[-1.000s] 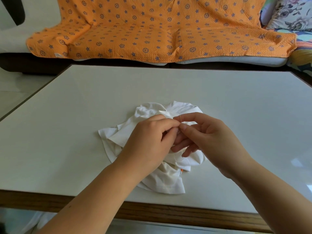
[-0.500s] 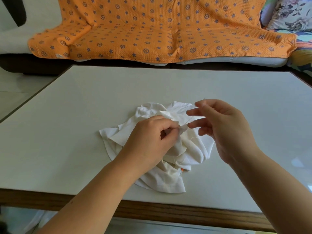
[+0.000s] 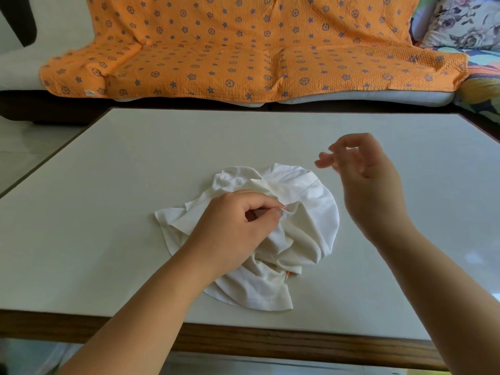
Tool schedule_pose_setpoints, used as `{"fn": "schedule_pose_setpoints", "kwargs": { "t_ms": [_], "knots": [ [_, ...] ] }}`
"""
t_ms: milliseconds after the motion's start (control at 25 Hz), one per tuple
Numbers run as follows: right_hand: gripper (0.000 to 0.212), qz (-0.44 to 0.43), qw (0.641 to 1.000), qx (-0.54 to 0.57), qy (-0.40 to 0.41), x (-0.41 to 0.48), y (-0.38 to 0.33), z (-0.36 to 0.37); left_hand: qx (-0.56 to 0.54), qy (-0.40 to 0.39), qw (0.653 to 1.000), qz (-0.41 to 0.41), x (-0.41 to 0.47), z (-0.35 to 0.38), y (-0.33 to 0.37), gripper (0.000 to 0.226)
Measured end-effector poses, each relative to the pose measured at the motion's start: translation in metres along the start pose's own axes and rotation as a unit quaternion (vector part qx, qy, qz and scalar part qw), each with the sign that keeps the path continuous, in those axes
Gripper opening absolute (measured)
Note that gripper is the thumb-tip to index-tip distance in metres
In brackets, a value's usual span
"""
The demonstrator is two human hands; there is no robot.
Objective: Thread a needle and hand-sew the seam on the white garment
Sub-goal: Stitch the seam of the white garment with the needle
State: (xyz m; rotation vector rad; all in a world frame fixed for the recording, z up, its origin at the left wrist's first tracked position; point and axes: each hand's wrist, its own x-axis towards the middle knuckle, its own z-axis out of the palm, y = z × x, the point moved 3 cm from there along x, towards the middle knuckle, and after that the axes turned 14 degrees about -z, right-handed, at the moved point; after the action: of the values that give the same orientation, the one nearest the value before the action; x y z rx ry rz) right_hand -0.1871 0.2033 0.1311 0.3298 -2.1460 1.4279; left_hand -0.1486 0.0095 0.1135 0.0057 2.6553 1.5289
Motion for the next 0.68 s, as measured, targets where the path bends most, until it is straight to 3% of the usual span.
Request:
{"fn": "schedule_pose_setpoints", "kwargs": {
  "t_ms": [80,200,400,680],
  "knots": [
    [0.010,-0.083,0.986,-0.130,-0.059,-0.001,0.002,0.002,-0.012,-0.009,1.000,-0.008,0.000,-0.002,-0.001,0.016],
    [0.011,-0.134,0.961,-0.215,-0.110,0.000,0.007,0.001,-0.016,-0.012,1.000,-0.017,0.001,-0.006,-0.002,0.016],
    [0.010,-0.067,0.970,-0.083,-0.217,-0.009,-0.018,0.006,-0.015,-0.002,1.000,-0.015,0.001,-0.009,-0.002,0.015],
    [0.034,-0.045,0.947,-0.069,-0.310,-0.016,-0.025,0.012,-0.012,0.003,1.000,-0.004,-0.001,-0.010,-0.002,0.018]
  ]
}}
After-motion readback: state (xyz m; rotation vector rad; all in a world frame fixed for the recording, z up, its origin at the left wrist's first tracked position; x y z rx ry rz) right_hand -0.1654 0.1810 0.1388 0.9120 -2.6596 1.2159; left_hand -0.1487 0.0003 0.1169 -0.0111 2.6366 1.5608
